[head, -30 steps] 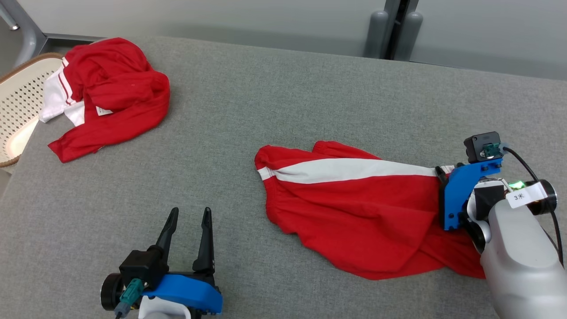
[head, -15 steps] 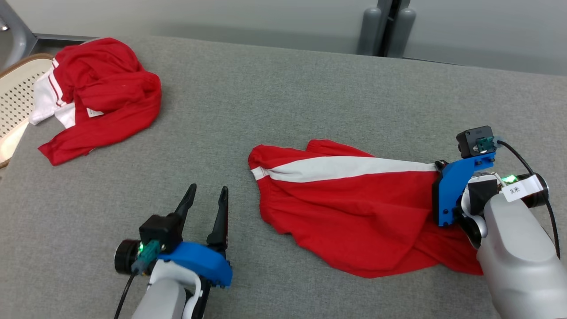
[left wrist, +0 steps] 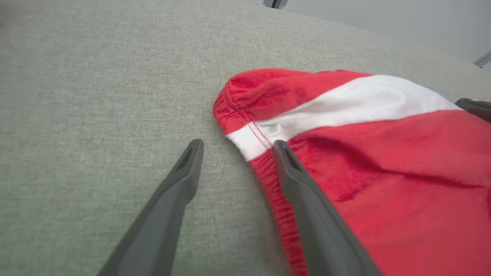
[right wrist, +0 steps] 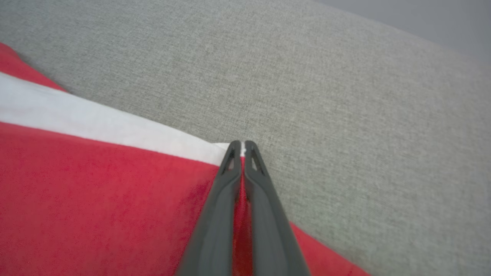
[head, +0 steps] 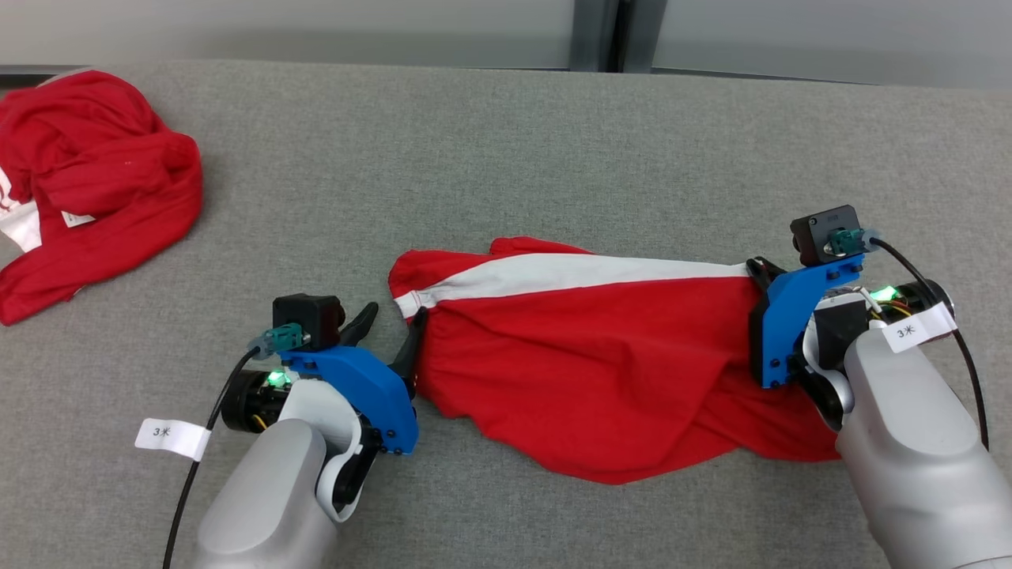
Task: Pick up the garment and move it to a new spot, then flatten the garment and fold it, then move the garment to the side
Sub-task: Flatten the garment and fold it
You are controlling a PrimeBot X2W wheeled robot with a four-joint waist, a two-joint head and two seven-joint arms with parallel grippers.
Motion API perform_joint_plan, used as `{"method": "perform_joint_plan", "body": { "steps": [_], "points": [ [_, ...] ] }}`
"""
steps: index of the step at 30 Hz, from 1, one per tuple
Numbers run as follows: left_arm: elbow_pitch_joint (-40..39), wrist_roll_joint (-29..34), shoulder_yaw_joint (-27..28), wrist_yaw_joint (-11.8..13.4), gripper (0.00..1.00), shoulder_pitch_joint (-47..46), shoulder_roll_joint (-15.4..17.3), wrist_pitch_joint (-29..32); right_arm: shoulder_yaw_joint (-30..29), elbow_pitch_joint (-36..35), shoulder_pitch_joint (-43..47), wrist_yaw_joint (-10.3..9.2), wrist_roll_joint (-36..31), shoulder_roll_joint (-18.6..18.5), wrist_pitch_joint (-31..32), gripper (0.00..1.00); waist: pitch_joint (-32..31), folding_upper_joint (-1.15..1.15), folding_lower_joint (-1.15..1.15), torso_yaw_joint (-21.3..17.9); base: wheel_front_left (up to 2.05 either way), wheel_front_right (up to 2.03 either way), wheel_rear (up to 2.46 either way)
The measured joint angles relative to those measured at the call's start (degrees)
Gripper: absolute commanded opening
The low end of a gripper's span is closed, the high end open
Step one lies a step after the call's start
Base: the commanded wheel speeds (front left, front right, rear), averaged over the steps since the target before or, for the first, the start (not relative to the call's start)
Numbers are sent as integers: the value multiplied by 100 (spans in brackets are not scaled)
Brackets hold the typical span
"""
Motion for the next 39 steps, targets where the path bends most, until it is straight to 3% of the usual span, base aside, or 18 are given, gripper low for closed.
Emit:
{"method": "perform_joint_plan", "body": {
  "steps": [10, 11, 12, 14, 15, 27, 34, 39],
  "points": [
    [330, -435, -398, 0, 97, -310, -22, 152, 178, -71, -16, 0, 135, -35, -62, 0, 69, 0, 0, -75, 0, 0, 0],
    [364, -470, -438, 0, 75, -352, -19, 157, 196, -75, -17, 0, 148, -35, -64, 0, 76, 0, 0, -80, 0, 0, 0],
    [389, -498, -491, 0, 43, -390, -15, 158, 210, -77, -17, 0, 151, -34, -76, 0, 80, 0, 0, -86, 0, 0, 0],
    [427, -567, -539, 0, 9, -446, -12, 101, 230, -80, -18, 0, 158, -33, -114, 0, 84, 0, 0, -96, 0, 0, 0],
    [434, -594, -548, 0, 0, -472, -5, 40, 234, -79, -21, 0, 170, -32, -119, 0, 84, 0, 0, -99, 0, 0, 0],
    [140, -1162, -673, 0, 0, -498, 156, -734, 165, -99, -29, 0, 300, -76, -468, 0, -62, 0, 0, -46, 0, 0, 0],
    [-994, -1655, -746, 0, 0, -446, 614, -983, 190, -555, 85, 0, 591, -172, -771, 0, -440, 0, 0, -43, 0, 0, 0],
    [-2041, -1862, -570, 2, 0, -304, 1051, -991, 299, -1386, 257, 0, 925, -335, -856, 0, -838, 0, -1, -129, 0, 0, 0]
  ]
}}
